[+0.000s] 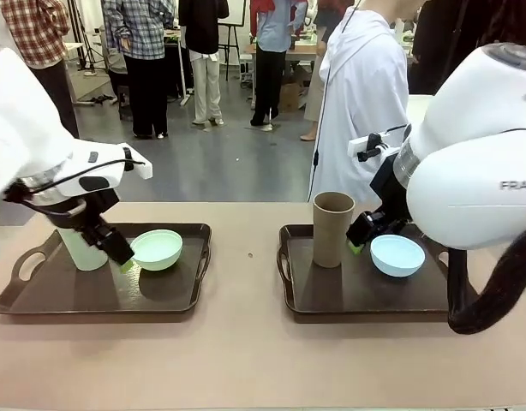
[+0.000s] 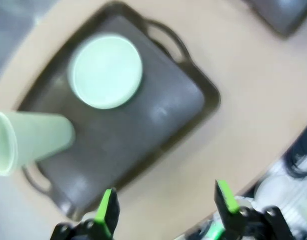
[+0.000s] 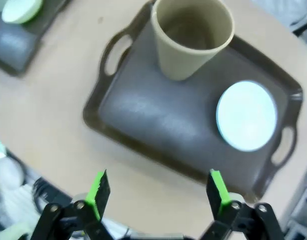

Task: Set up a tray with a mat and arrange the tableware.
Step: Pick up the Picnic Bowl and Reusable plastic cup from the Handle tray in front of the human's position and hold them in the air.

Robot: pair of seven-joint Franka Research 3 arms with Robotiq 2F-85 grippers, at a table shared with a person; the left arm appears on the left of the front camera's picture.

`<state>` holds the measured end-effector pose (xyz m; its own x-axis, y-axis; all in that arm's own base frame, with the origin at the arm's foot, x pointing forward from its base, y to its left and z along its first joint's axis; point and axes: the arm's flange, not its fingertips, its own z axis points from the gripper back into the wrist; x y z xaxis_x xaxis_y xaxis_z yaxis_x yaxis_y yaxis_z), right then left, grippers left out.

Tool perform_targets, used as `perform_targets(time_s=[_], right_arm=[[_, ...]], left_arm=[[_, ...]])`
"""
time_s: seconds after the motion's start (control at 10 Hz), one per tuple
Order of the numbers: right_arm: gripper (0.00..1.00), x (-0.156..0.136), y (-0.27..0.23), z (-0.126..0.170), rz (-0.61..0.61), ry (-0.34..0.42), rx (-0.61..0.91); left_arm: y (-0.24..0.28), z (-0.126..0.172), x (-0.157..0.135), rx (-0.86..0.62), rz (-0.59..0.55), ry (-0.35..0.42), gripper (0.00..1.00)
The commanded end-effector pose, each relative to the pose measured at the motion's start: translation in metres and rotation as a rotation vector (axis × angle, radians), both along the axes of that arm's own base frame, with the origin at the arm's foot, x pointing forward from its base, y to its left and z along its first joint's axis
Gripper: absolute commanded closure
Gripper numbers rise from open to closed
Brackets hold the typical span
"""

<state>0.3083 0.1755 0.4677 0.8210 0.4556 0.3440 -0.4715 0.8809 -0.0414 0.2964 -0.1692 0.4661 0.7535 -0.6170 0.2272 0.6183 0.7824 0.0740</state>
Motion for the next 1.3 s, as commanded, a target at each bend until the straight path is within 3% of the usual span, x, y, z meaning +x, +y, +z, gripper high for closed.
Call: perform_targets(time_s=[0.0,0.1,0.2,0.3,0.5,0.6,0.7,1.0,1.2], right_arm=[[0.00,-0.135,-0.044,-0.088,-0.061,0.086,0.049],[0.00,-0.152,-0.047,-0.100,-0.078,0.124,0.053],[0.00,-0.150,-0.048,-0.106,-0.154,0.180,-0.024],[0.00,-0.039,0.014,0.009,-0.038,0.108,0.013],[0.00,-0.039,0.014,0.009,-0.038,0.108,0.013],[0.00,-0.053,0.016,0.010,-0.073,0.138,-0.010],[0.00,-0.037,-0.003,0.006,-0.096,0.194,0.080],[0.00,-0.042,-0.095,0.012,-0.176,0.228,0.307],[0.00,-0.064,-0.153,0.016,-0.210,0.206,0.524]], left_arm=[[0.045,-0.057,-0.095,-0.054,0.072,0.092,0.00],[0.050,-0.065,-0.106,-0.074,0.090,0.120,0.00],[0.052,-0.072,-0.107,-0.069,0.109,0.079,0.00],[0.007,0.014,-0.031,-0.029,0.023,0.109,0.00],[0.007,0.014,-0.031,-0.029,0.023,0.109,0.00],[0.009,0.018,-0.036,-0.042,0.036,0.117,0.00],[0.020,0.014,-0.016,-0.103,0.038,0.182,0.00],[0.066,0.021,0.003,-0.310,0.075,0.285,0.00],[0.113,0.040,-0.003,-0.532,0.132,0.256,0.00]])
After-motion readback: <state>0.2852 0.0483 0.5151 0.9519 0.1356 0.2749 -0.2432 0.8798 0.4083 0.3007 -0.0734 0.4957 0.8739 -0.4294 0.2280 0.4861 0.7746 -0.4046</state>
